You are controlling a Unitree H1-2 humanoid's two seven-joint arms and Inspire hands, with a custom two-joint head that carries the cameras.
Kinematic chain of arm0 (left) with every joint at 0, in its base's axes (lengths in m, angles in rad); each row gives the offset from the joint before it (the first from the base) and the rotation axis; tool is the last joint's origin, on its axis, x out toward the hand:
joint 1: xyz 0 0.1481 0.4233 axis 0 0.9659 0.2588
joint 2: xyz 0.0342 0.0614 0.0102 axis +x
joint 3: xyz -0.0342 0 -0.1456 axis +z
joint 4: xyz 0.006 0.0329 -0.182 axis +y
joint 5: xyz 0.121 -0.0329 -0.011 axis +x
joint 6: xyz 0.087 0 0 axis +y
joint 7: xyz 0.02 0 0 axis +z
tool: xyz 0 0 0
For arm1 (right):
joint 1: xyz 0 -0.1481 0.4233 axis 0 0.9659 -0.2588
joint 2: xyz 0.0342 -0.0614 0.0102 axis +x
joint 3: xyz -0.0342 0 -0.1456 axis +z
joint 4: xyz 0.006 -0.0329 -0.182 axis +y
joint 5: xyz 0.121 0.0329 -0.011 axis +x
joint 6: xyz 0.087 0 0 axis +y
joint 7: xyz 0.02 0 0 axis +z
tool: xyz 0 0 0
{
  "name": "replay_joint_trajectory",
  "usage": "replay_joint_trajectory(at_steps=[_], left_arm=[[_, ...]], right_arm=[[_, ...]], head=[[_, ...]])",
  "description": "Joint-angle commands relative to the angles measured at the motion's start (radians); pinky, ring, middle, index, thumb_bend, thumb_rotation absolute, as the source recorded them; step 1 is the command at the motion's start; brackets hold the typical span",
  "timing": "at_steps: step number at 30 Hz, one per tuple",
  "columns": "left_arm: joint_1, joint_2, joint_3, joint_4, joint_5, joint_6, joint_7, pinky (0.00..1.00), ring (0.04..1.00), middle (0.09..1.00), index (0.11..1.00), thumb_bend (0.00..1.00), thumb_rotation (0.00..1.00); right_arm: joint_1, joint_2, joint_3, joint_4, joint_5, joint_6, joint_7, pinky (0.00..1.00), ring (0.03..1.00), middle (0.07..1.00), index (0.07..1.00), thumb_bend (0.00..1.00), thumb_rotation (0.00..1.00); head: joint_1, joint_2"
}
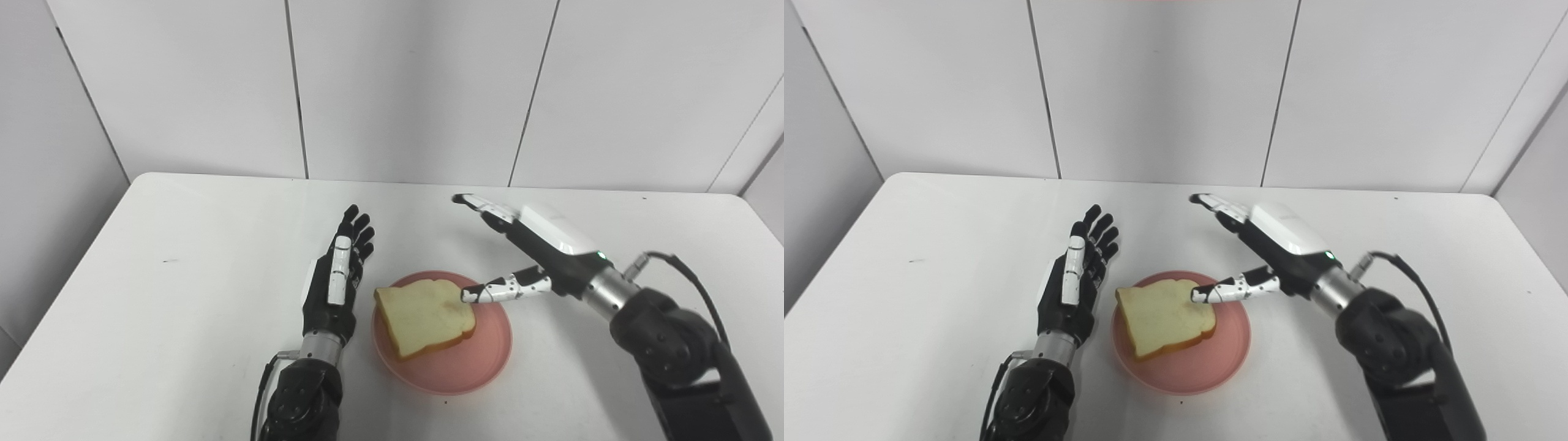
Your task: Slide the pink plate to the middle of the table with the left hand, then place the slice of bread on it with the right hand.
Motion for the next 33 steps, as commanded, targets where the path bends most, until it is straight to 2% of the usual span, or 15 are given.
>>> replay_joint_trajectory(at_steps=[1,4,6,11,14,21,26,33], left_arm=[[-0.008,-0.003,-0.007,-0.041,0.003,-0.009,-0.018,0.96,0.948,0.955,0.938,0.67,0.95],[0.003,-0.001,-0.010,-0.050,0.002,-0.013,-0.028,0.98,0.961,0.963,0.942,0.67,0.95],[0.010,0.002,-0.012,-0.057,0.003,-0.010,-0.032,0.98,0.963,0.964,0.942,0.67,0.95],[0.024,0.009,-0.008,-0.074,0.003,-0.004,-0.040,0.99,0.973,0.972,0.947,0.67,0.95],[0.029,0.018,-0.006,-0.079,0.004,-0.007,-0.045,0.99,0.978,0.978,0.958,0.66,0.95],[0.032,0.037,0.001,-0.084,-0.003,-0.003,-0.058,0.99,0.992,0.990,0.974,0.64,0.98],[0.033,0.054,0.003,-0.084,-0.014,-0.003,-0.075,1.00,1.000,1.000,0.981,0.63,0.99],[0.039,0.063,0.001,-0.087,0.000,0.007,-0.076,1.00,1.000,1.000,0.982,0.64,1.00]], right_arm=[[-0.009,0.020,-0.025,-0.021,0.065,0.019,-0.051,0.78,0.951,0.997,0.998,0.73,0.79],[0.032,0.057,-0.042,-0.027,0.093,0.017,-0.102,0.89,0.992,1.000,1.000,0.69,0.92],[0.055,0.085,-0.053,-0.030,0.118,0.029,-0.133,0.92,0.997,1.000,1.000,0.69,0.94],[0.085,0.211,-0.107,0.032,0.313,0.040,-0.197,0.99,1.000,1.000,1.000,0.67,0.92],[0.097,0.257,-0.125,0.059,0.375,0.054,-0.227,1.00,1.000,1.000,1.000,0.69,0.92],[0.123,0.317,-0.142,0.099,0.423,0.025,-0.313,1.00,1.000,1.000,1.000,0.71,0.96],[0.126,0.333,-0.147,0.124,0.447,-0.013,-0.352,1.00,1.000,1.000,1.000,0.70,0.95],[0.138,0.339,-0.152,0.132,0.474,-0.018,-0.382,1.00,1.000,1.000,1.000,0.66,0.96]], head=[[-0.005,-0.002],[-0.015,-0.003],[-0.023,-0.004],[-0.064,-0.005],[-0.082,-0.006],[-0.111,-0.007],[-0.126,-0.006],[-0.126,-0.004]])
